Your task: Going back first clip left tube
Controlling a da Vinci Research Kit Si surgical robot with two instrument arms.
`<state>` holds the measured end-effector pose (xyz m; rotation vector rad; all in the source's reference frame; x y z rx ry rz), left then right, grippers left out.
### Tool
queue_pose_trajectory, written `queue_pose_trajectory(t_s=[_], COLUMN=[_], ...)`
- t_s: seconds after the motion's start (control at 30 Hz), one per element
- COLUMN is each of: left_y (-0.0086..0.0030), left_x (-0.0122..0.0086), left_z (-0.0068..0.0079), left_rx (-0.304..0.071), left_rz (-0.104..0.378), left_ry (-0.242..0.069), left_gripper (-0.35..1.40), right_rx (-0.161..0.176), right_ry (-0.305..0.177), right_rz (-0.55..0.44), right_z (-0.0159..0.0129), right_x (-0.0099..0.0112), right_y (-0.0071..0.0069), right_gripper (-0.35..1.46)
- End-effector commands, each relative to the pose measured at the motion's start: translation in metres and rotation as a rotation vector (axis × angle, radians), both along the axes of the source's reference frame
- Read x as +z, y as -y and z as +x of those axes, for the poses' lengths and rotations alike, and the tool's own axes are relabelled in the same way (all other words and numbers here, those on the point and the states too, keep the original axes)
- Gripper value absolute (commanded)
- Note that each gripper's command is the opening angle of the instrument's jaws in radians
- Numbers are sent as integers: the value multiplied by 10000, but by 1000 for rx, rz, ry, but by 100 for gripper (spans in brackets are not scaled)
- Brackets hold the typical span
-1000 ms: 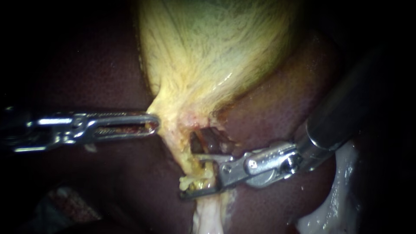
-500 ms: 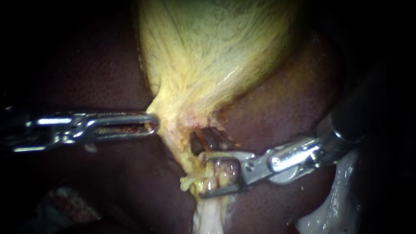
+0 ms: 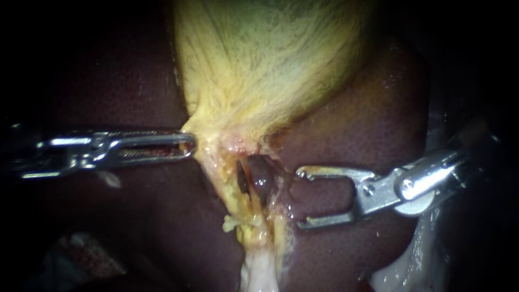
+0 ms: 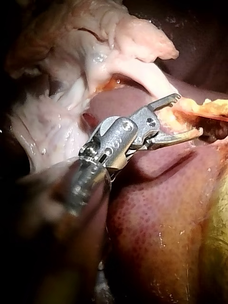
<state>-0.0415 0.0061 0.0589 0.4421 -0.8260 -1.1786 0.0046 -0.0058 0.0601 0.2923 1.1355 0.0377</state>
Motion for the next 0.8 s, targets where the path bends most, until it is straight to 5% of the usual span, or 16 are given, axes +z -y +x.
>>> queue_pose_trajectory(t_s=[0.03,0.3,0.8], left_y=[-1,5,20], left_x=[2,17,44], left_z=[0,-7,-58], left_rx=[0,-4,20], left_rz=[0,-8,1], left_ry=[1,-5,-8], left_gripper=[-28,-28,-28], right_rx=[-3,-7,-10], right_ry=[2,0,-2], right_rz=[-2,-6,-6], right_z=[-2,-8,-15], right_x=[-2,-4,-7], right_y=[-1,-2,0], right_gripper=[60,60,60])
